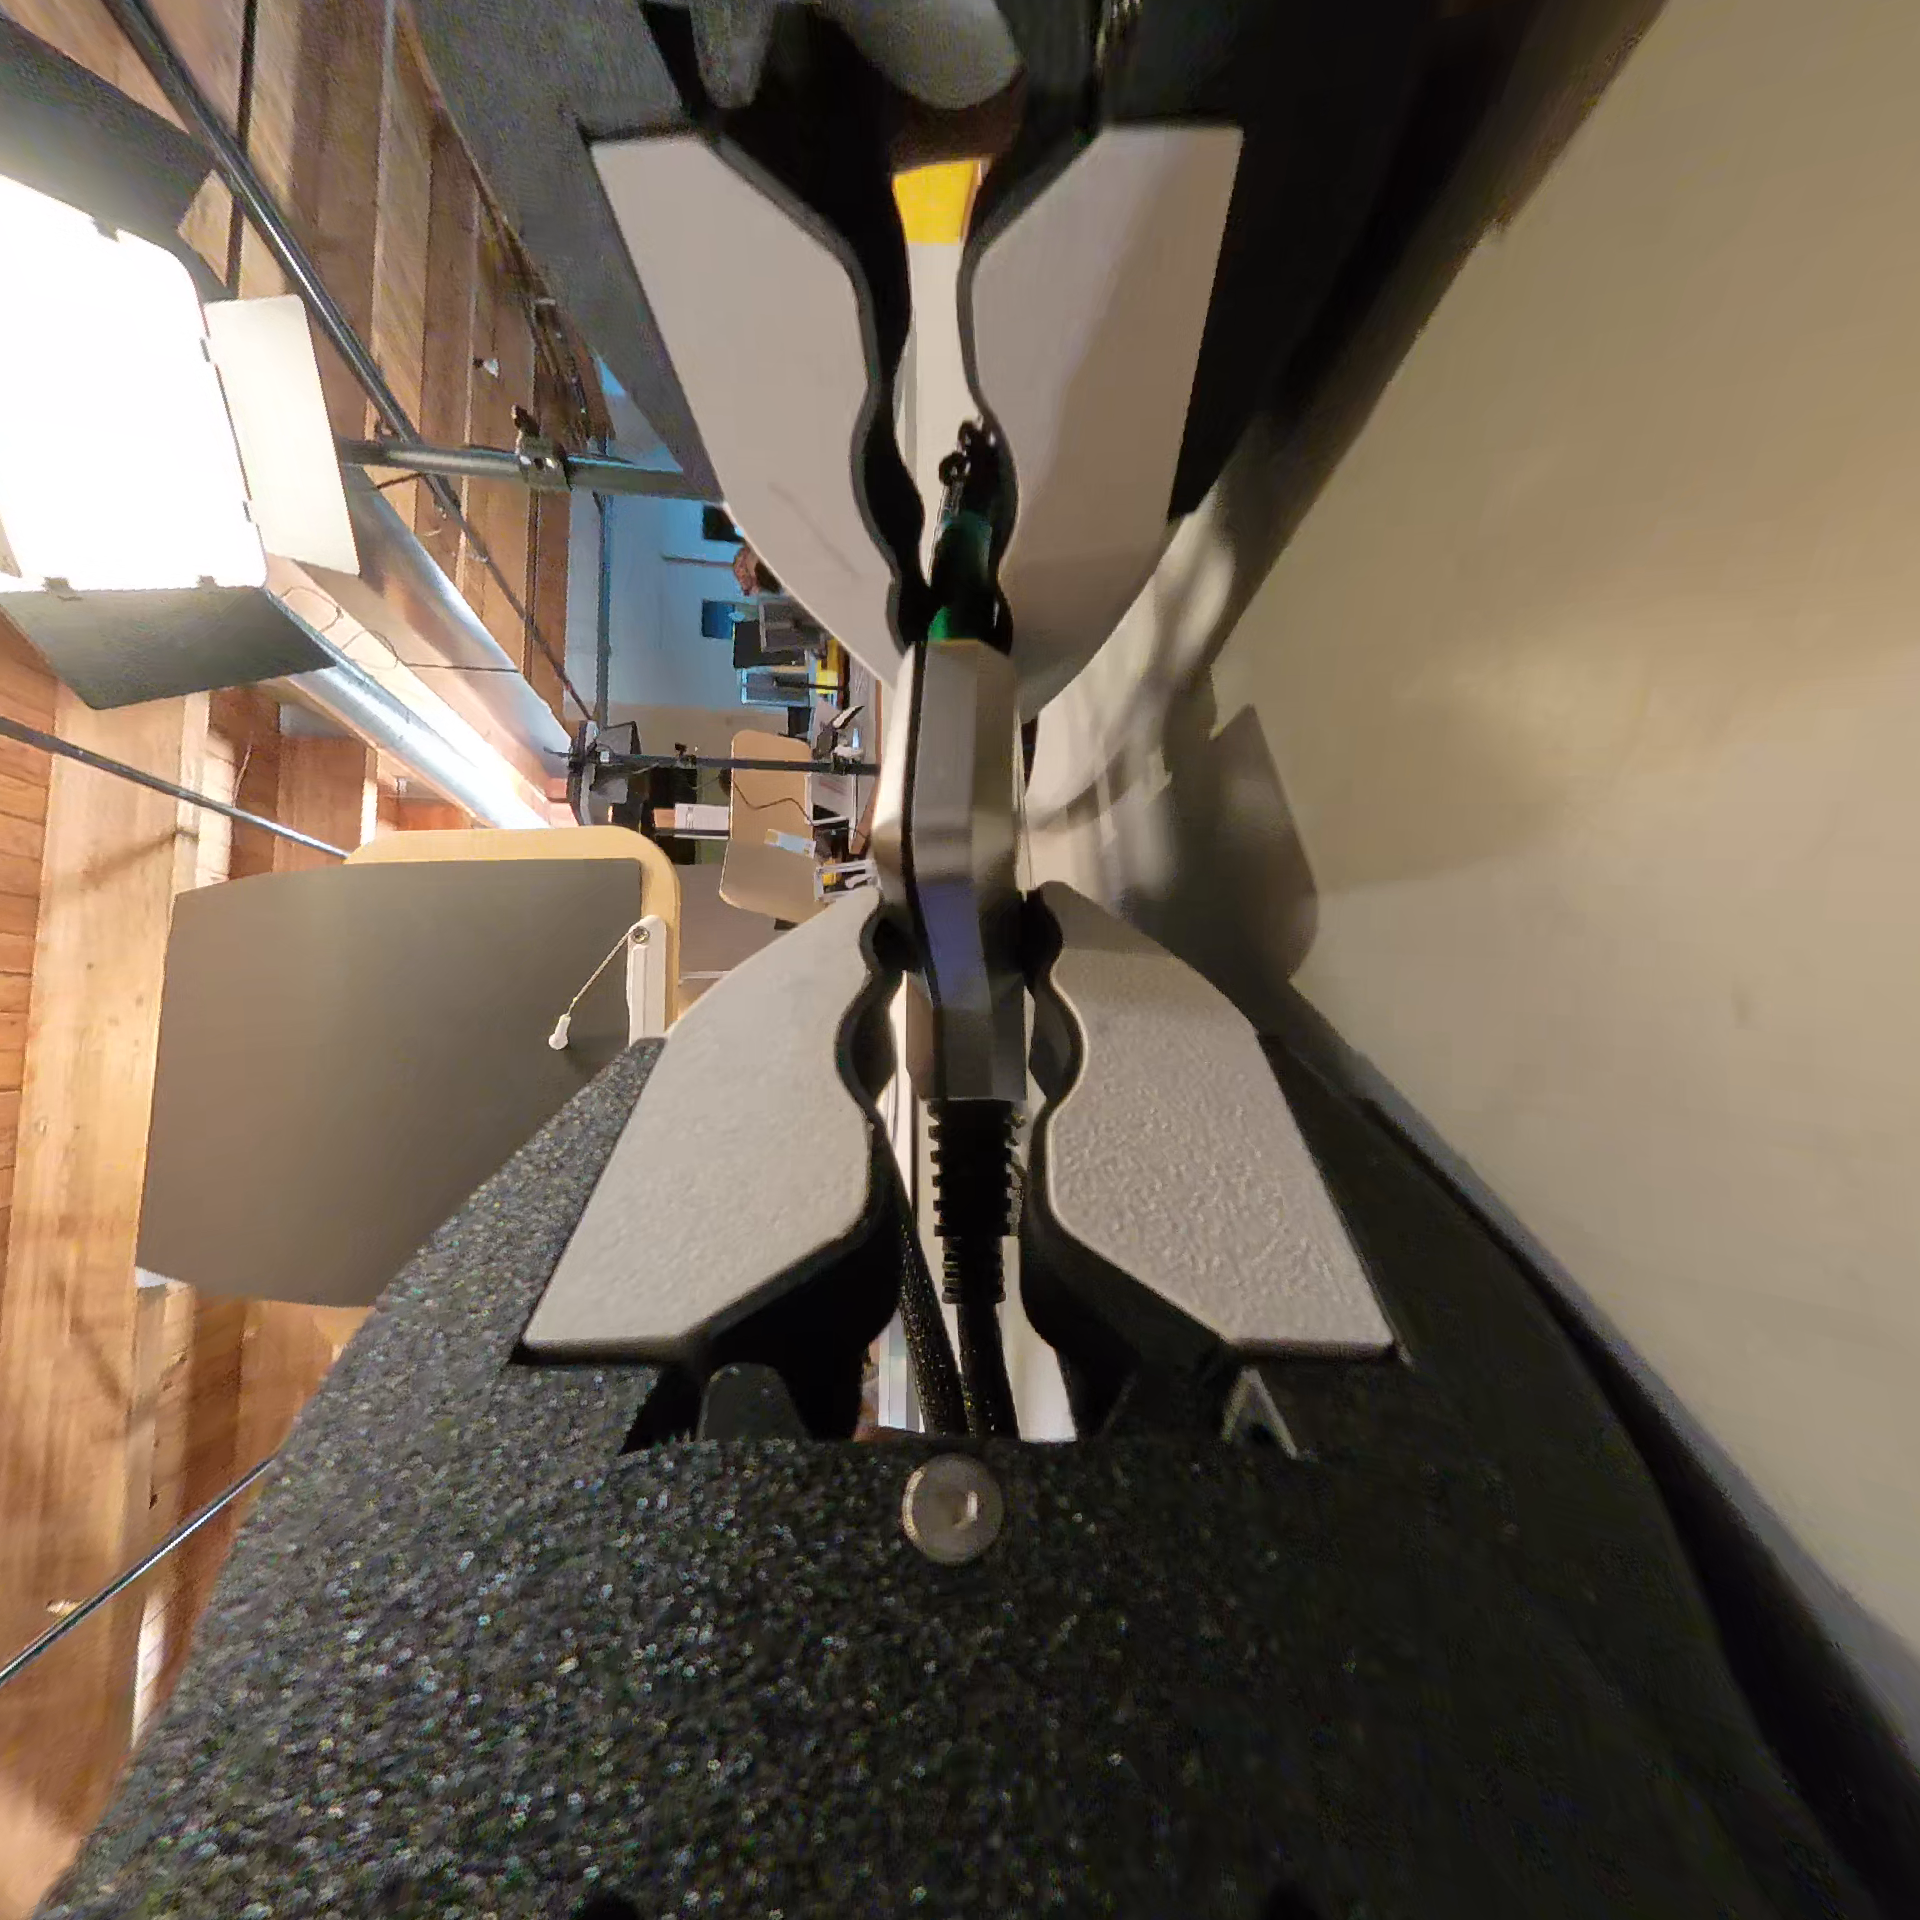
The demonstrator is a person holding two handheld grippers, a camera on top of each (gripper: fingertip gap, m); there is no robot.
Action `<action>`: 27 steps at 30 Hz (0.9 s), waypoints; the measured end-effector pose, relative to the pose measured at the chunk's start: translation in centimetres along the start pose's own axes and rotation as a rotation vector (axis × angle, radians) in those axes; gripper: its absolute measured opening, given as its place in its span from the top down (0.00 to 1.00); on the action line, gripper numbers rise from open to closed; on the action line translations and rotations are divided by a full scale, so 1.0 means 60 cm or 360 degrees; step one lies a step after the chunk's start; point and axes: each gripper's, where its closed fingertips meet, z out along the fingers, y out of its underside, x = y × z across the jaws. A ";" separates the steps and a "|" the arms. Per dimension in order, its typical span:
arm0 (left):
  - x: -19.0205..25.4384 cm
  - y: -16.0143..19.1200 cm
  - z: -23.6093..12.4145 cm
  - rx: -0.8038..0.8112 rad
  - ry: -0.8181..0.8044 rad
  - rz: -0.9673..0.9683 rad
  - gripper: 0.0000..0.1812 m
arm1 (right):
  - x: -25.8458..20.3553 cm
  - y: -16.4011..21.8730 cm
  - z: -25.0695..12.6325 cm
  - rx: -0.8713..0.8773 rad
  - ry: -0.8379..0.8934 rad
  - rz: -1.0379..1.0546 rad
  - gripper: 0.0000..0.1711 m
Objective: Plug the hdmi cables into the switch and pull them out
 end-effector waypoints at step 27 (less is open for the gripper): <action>0.007 0.000 -0.015 0.0076 0.0086 -0.0186 0.87 | -0.015 -0.011 -0.046 0.0132 -0.0168 0.0092 0.93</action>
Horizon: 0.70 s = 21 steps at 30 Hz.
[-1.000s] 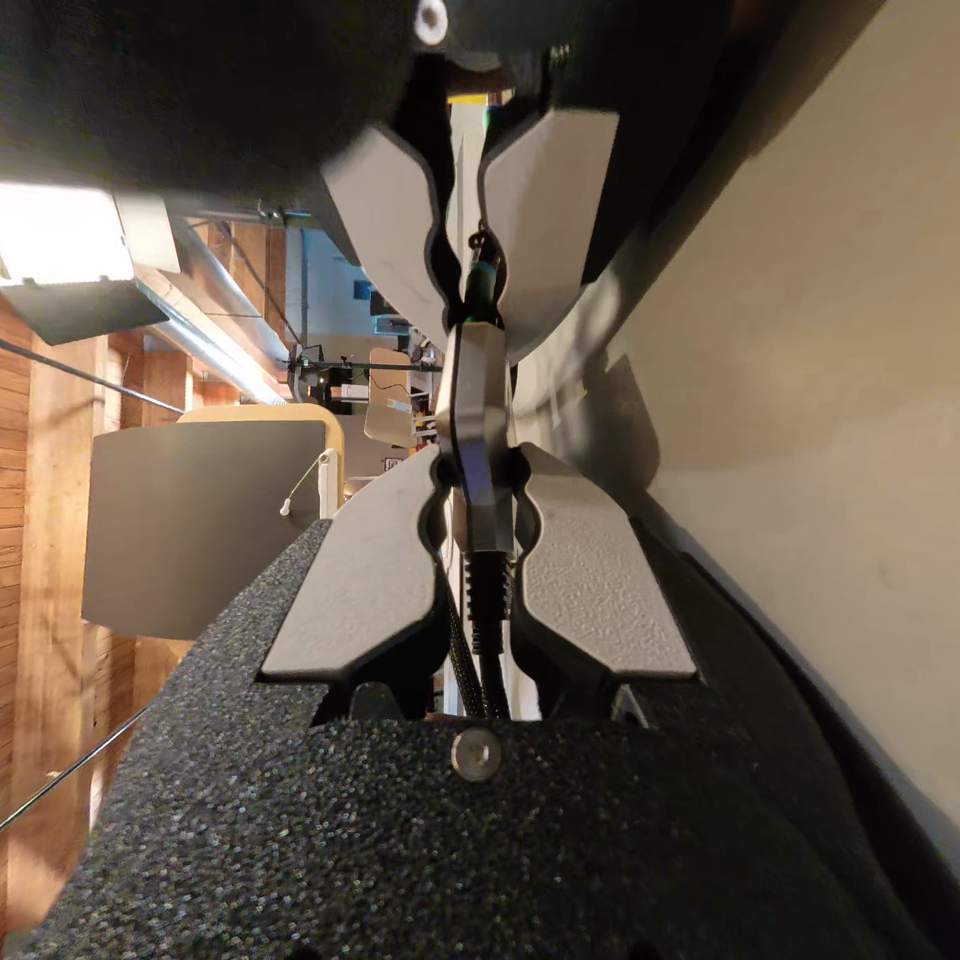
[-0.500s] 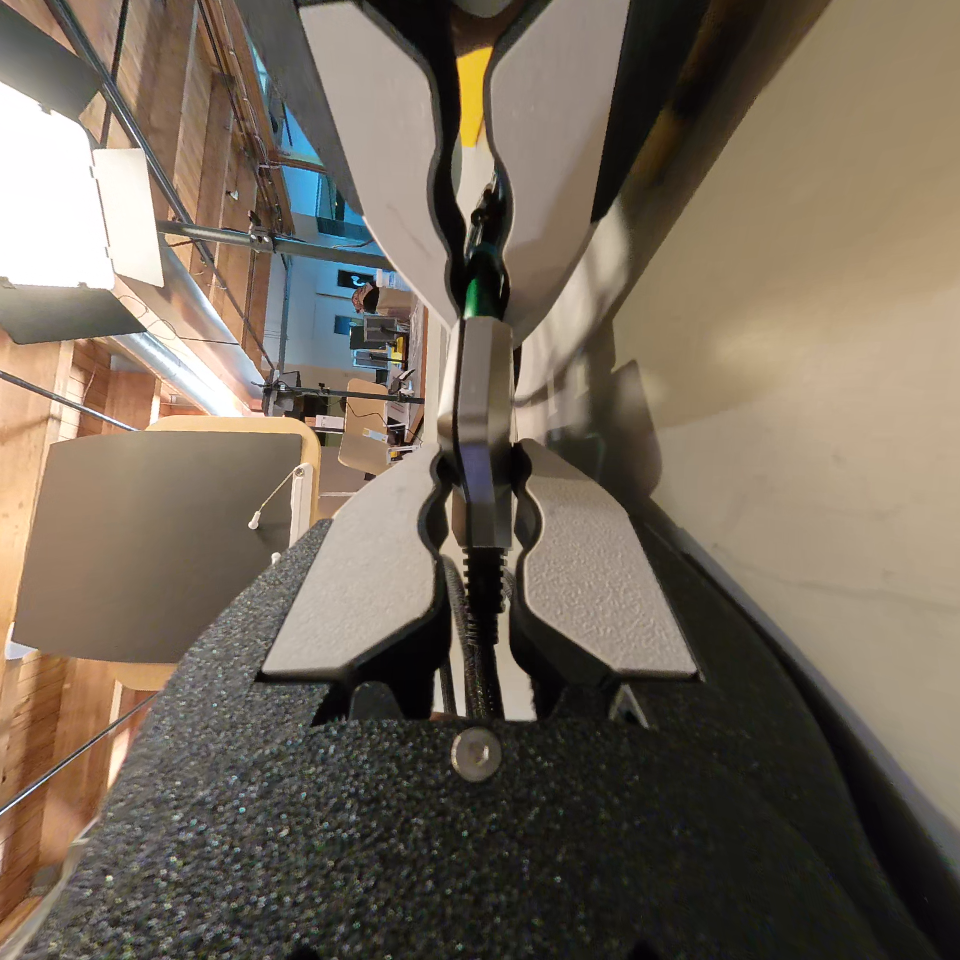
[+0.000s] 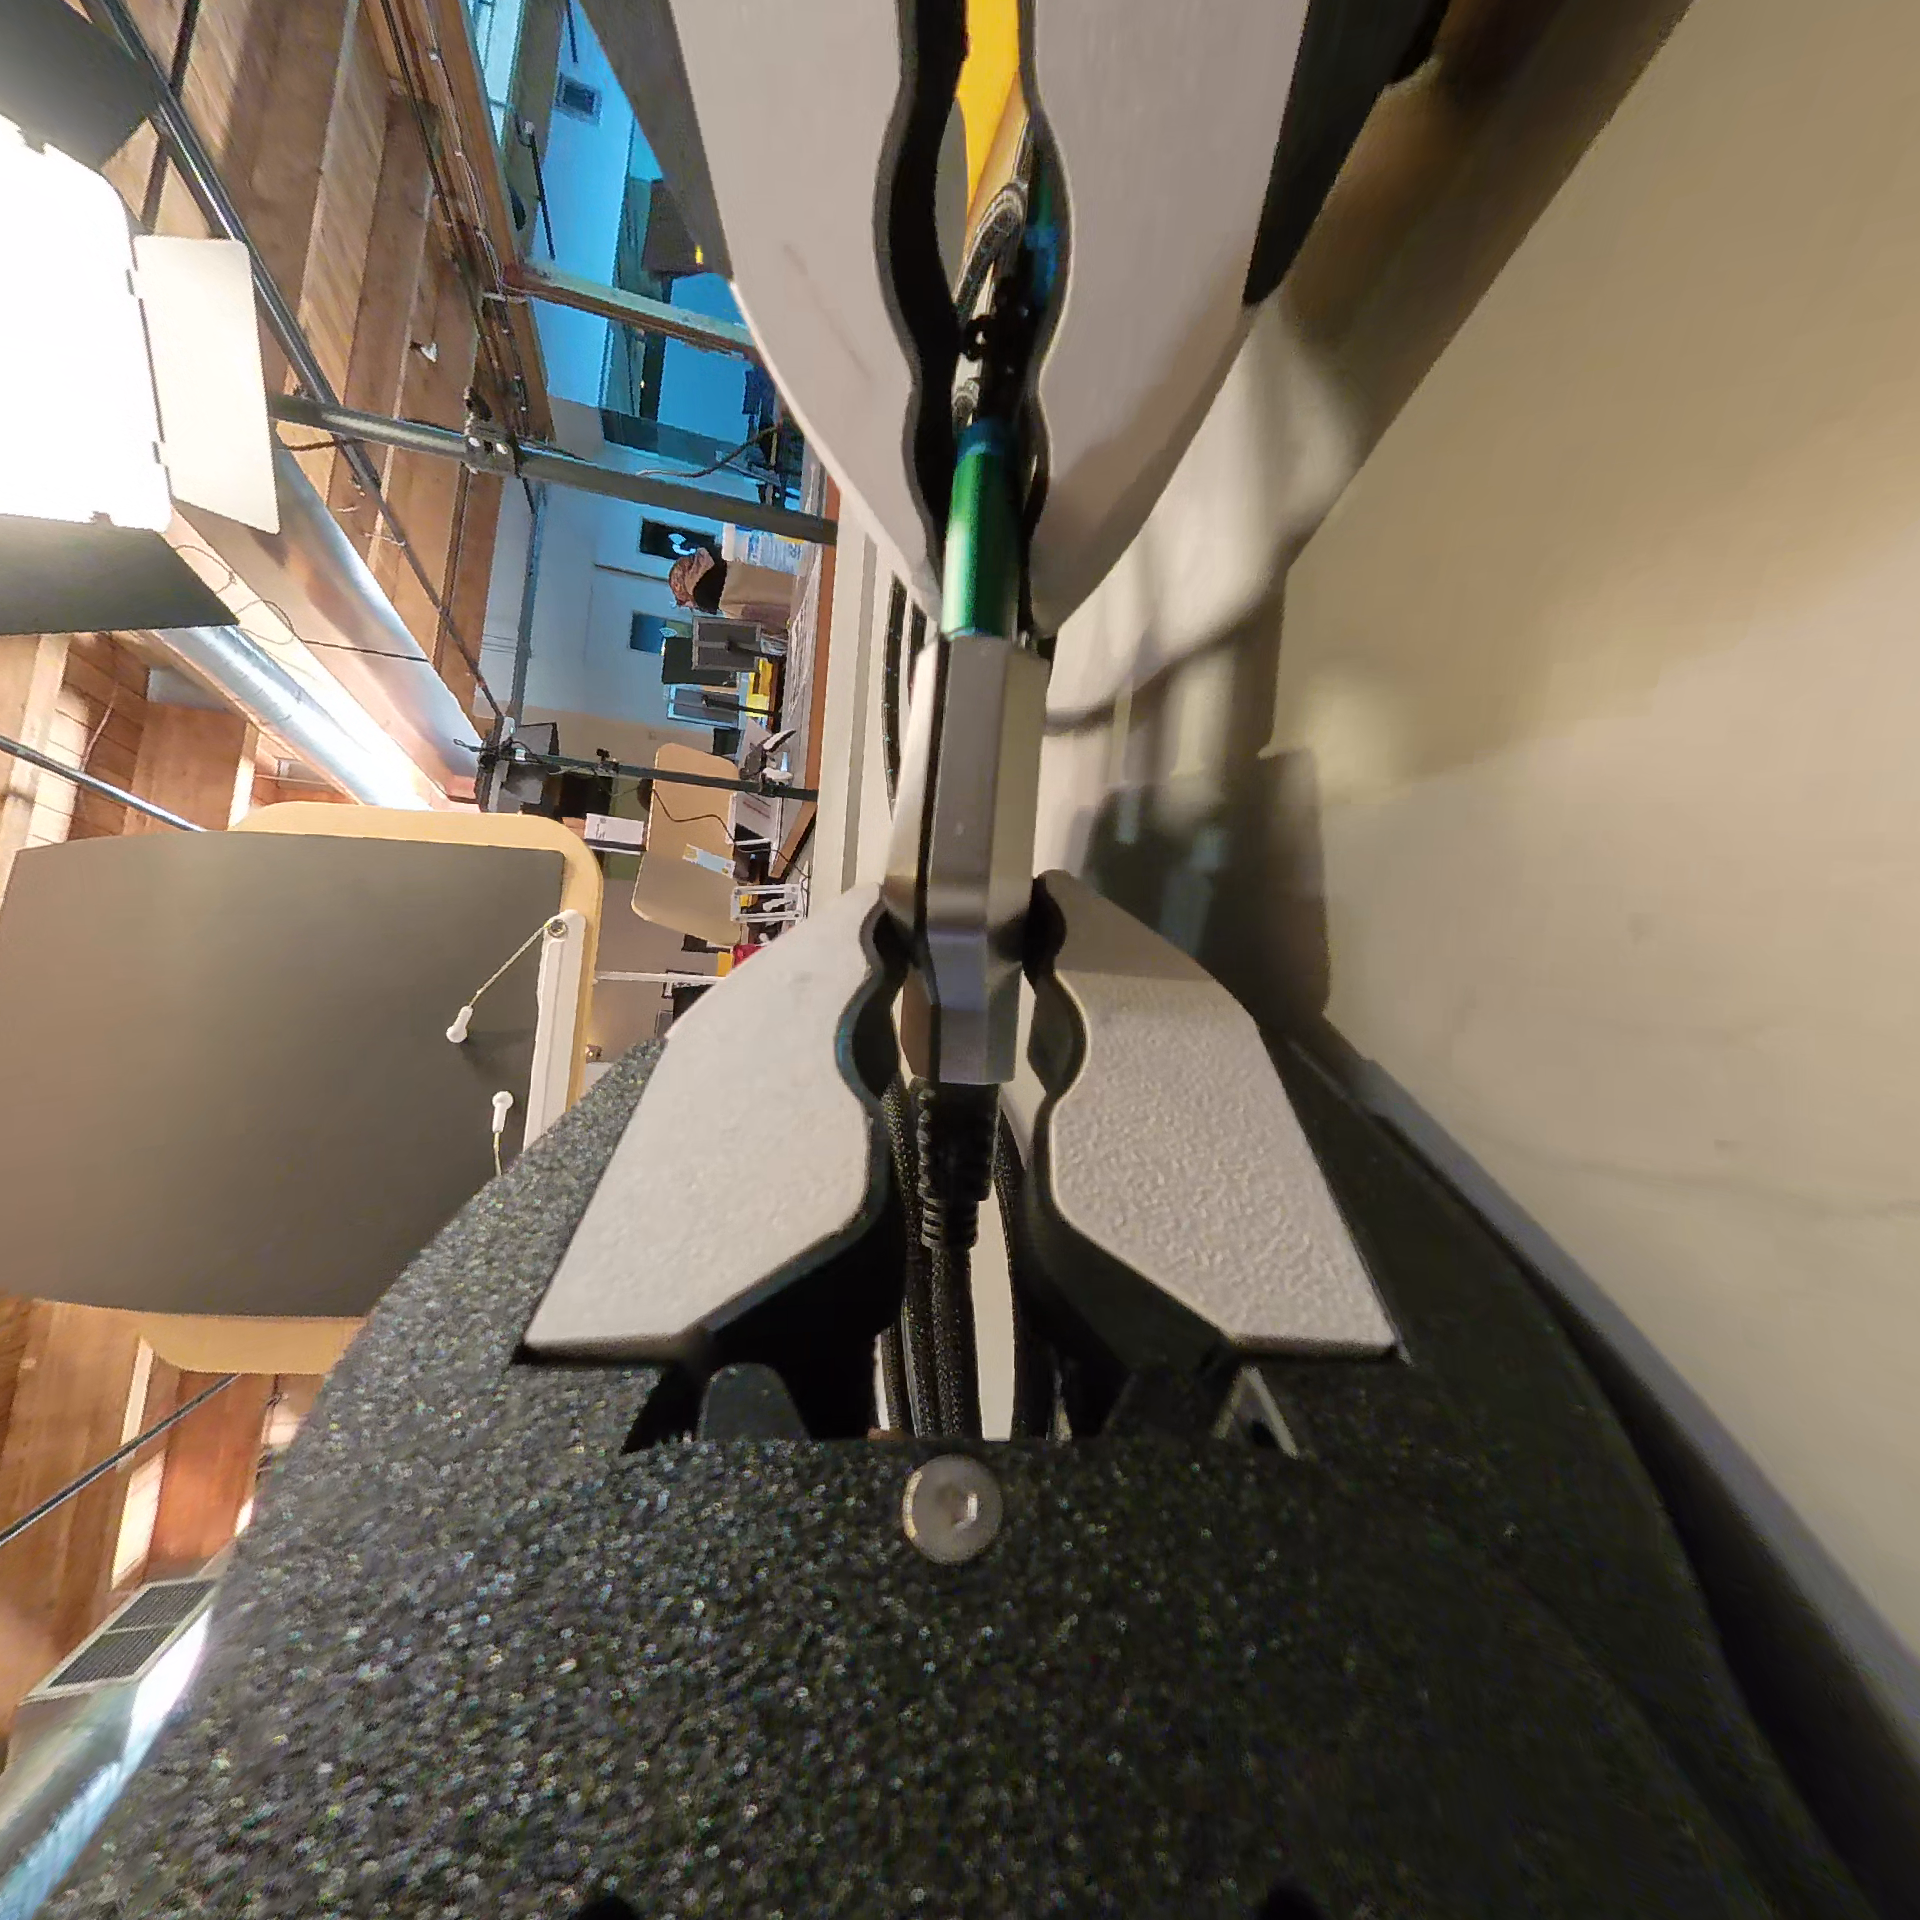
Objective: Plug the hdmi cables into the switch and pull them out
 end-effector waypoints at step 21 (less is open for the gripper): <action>0.000 0.000 0.008 -0.0065 0.0018 0.0024 0.88 | -0.004 -0.028 -0.007 0.0106 0.0085 -0.0124 0.85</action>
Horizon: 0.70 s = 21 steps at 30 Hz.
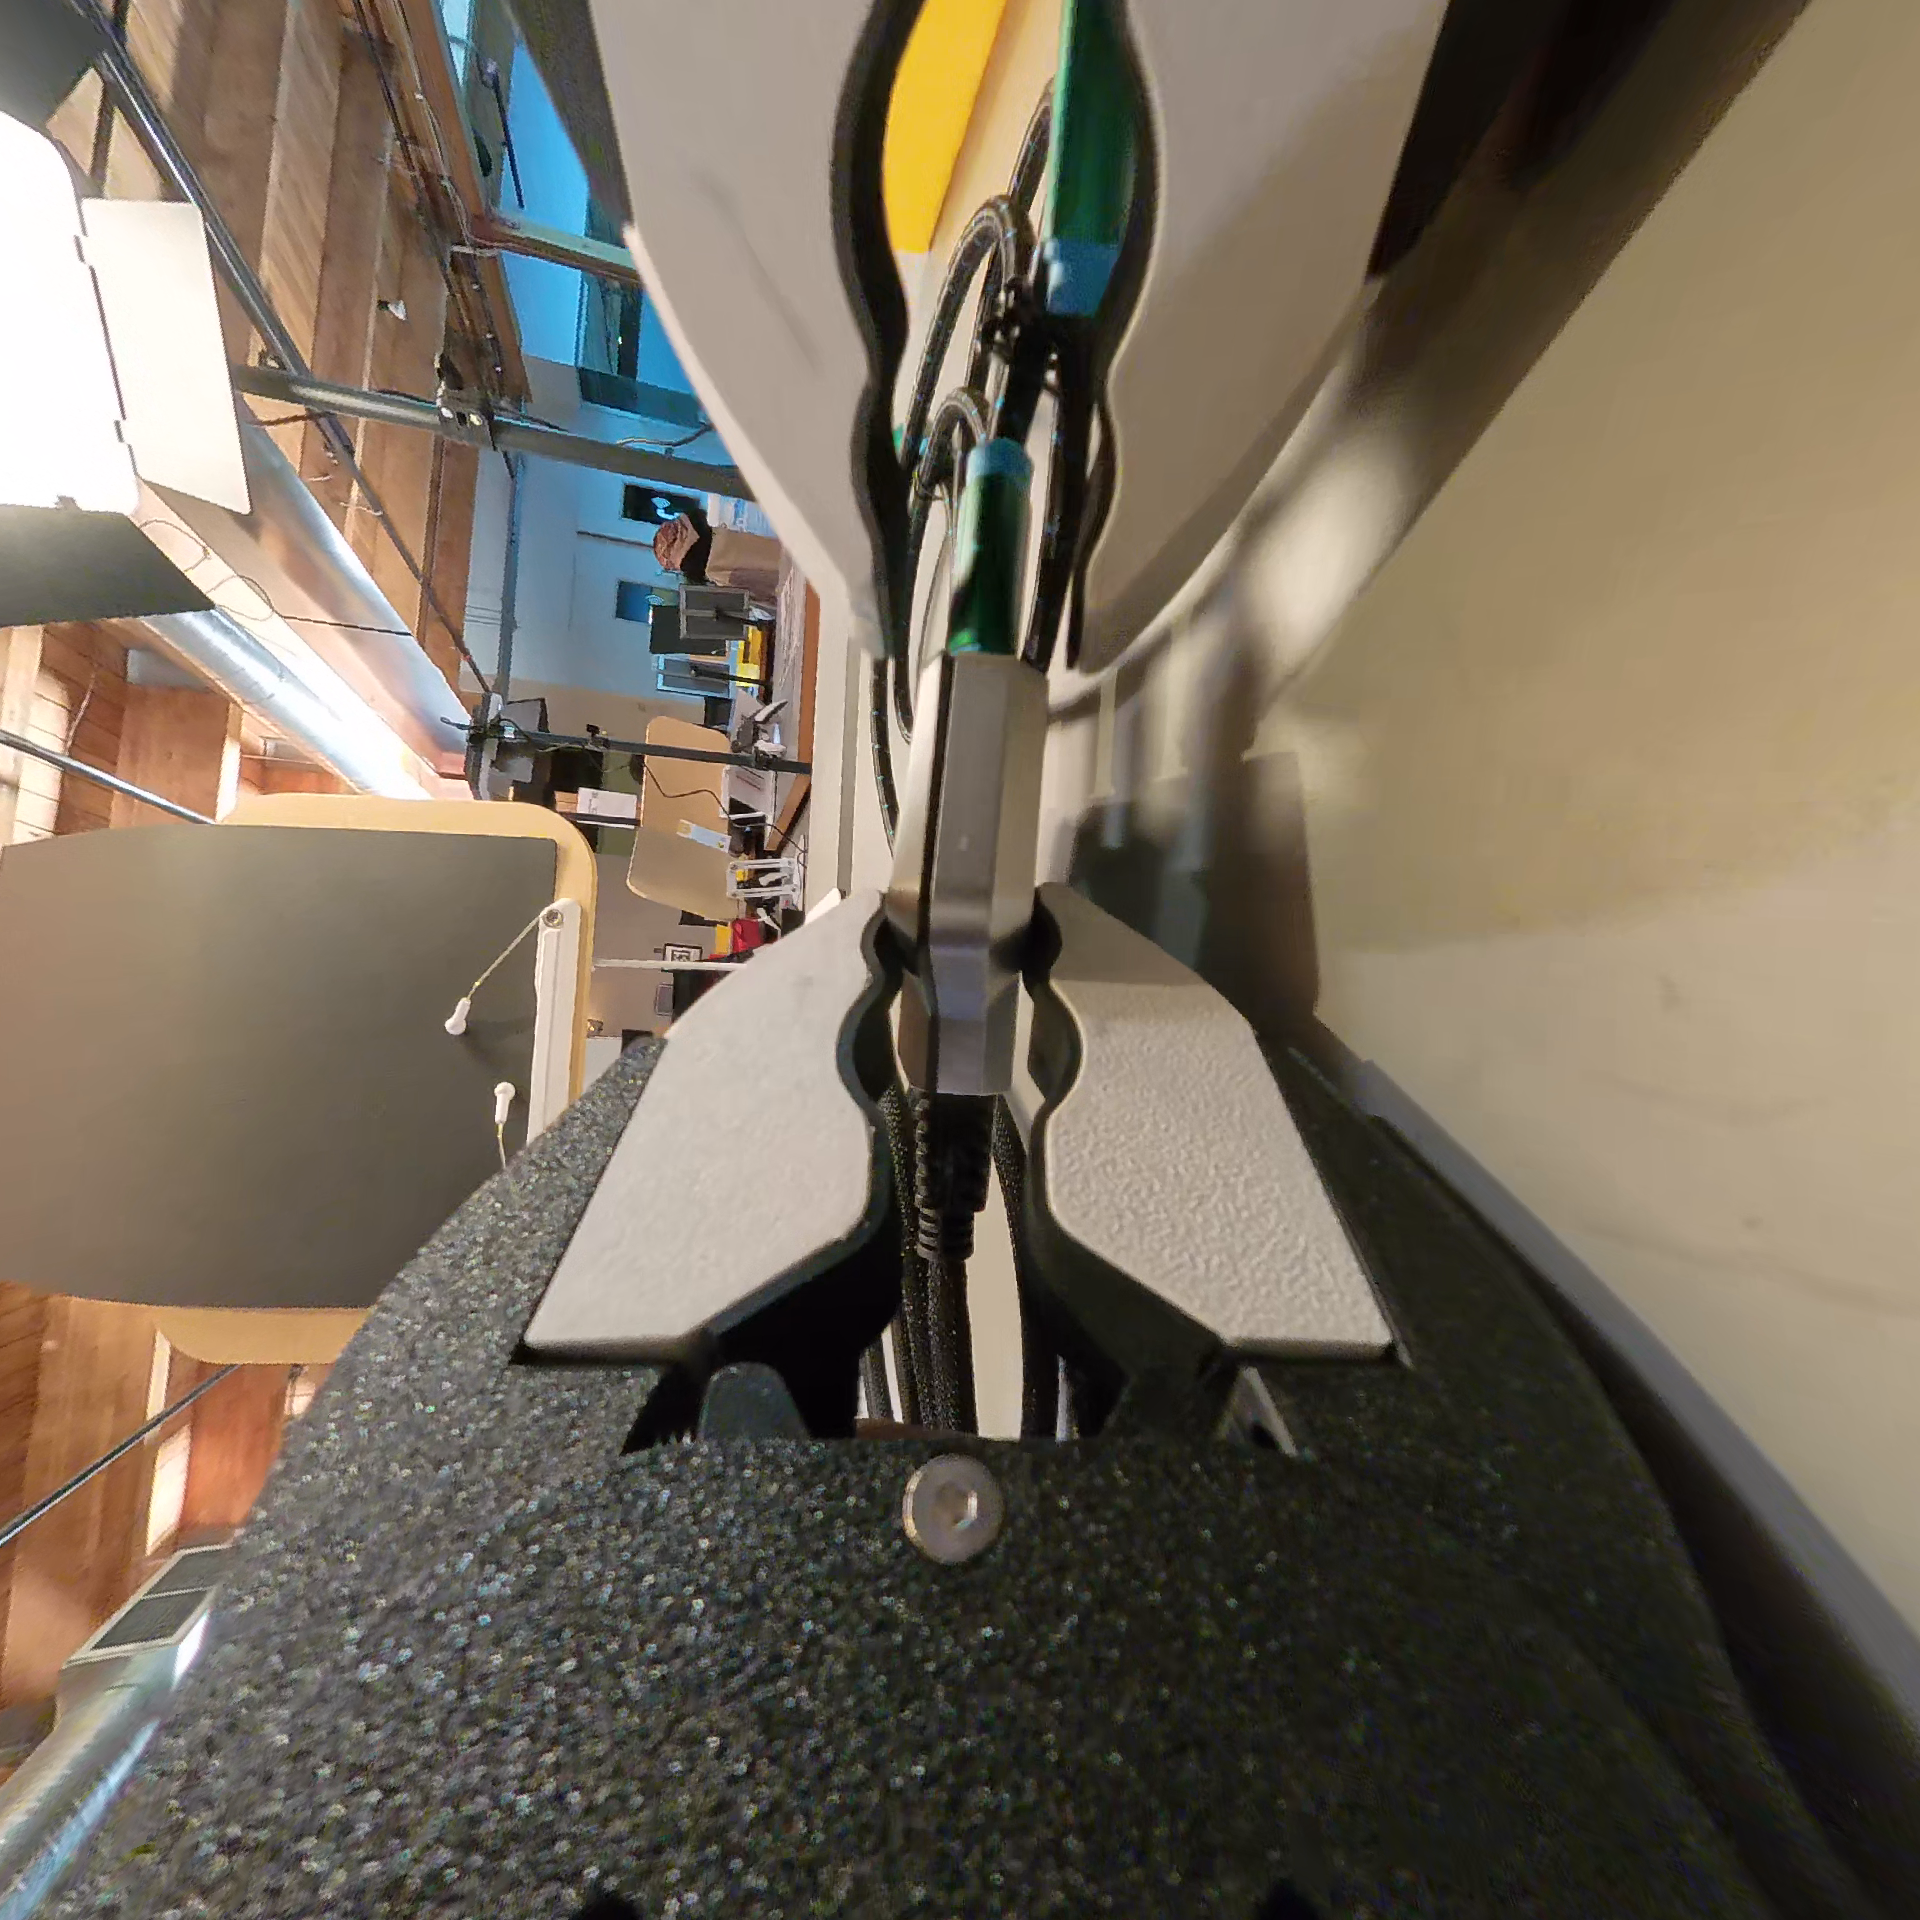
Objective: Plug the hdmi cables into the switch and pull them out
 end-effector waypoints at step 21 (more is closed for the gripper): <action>-0.015 0.089 -0.024 -0.0158 -0.0048 -0.0071 0.88 | 0.020 0.109 -0.015 -0.0124 -0.0029 -0.0046 0.93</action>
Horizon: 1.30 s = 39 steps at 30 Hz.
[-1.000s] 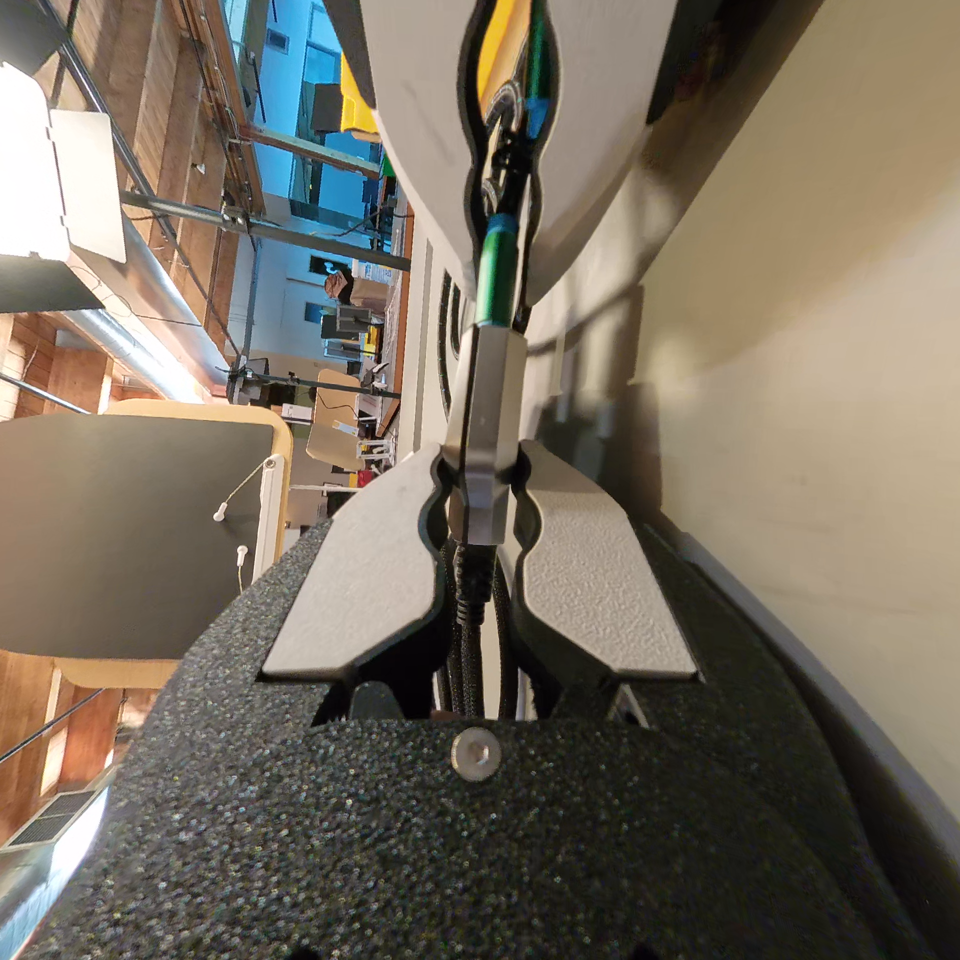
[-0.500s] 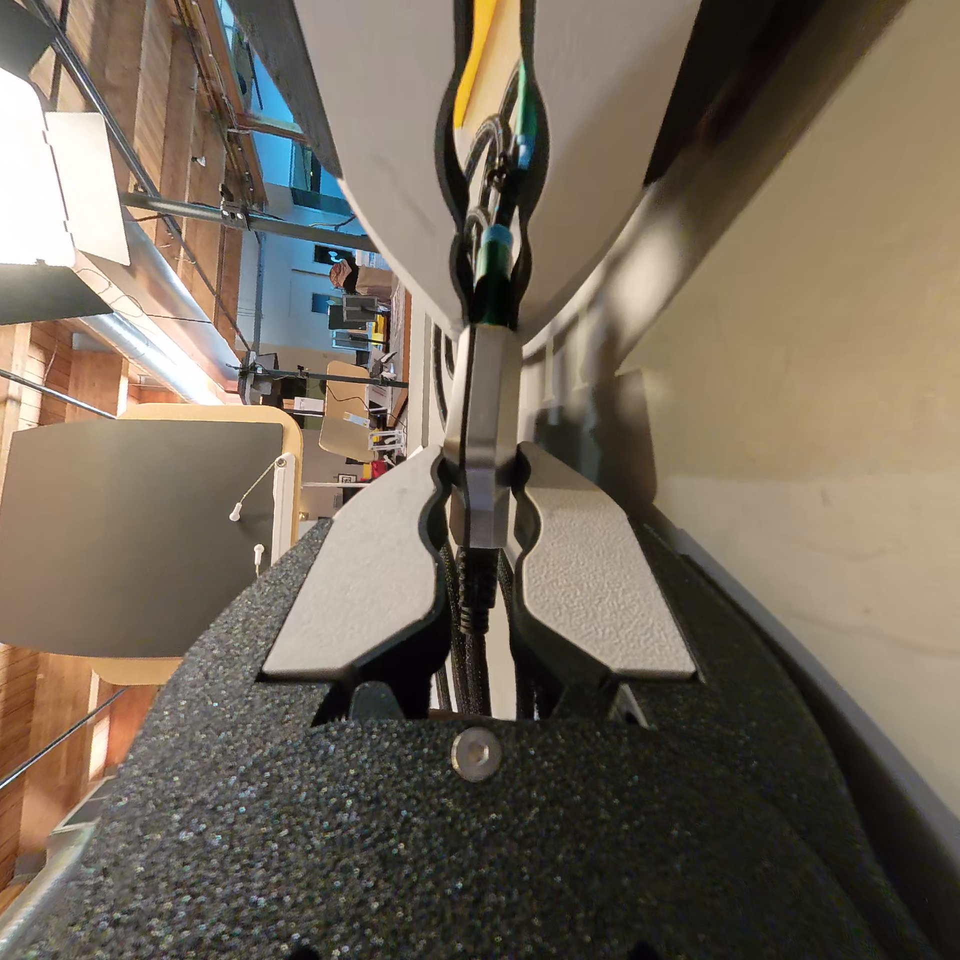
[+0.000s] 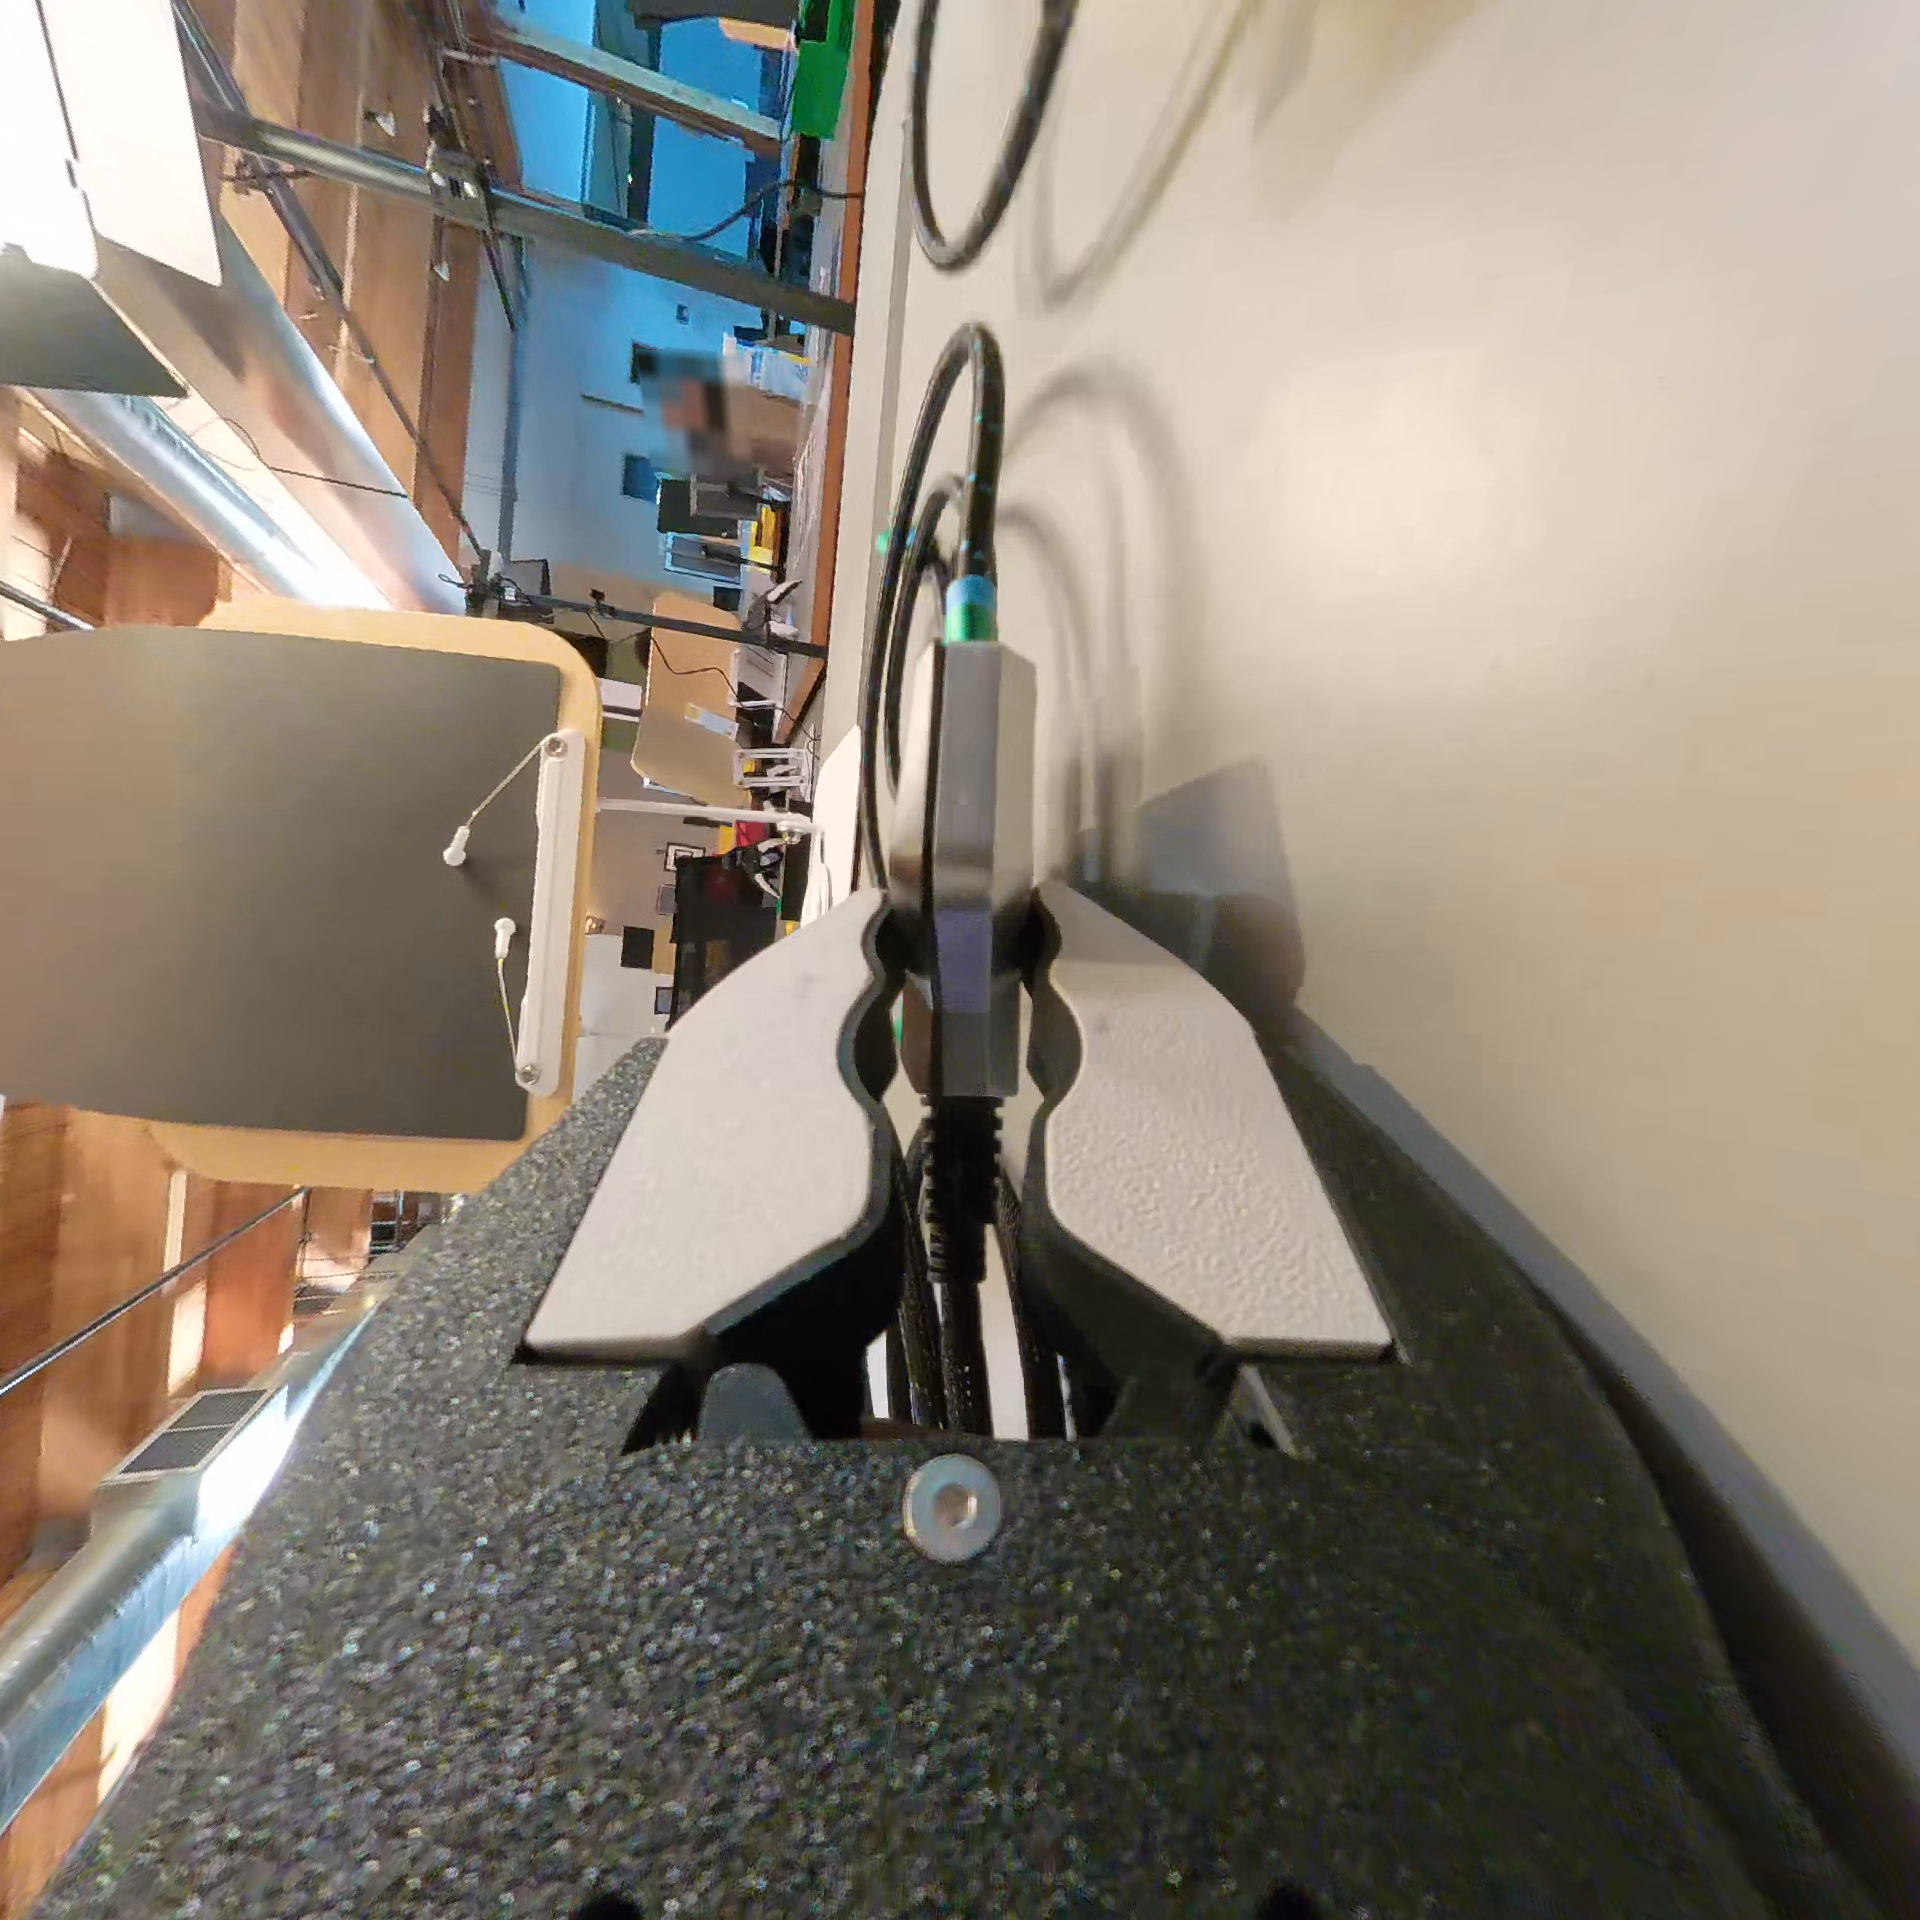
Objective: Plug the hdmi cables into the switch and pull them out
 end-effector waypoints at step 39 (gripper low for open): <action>-0.002 -0.003 -0.010 -0.0010 0.0048 -0.0087 0.88 | 0.172 0.270 -0.281 -0.0895 0.0477 0.1115 0.85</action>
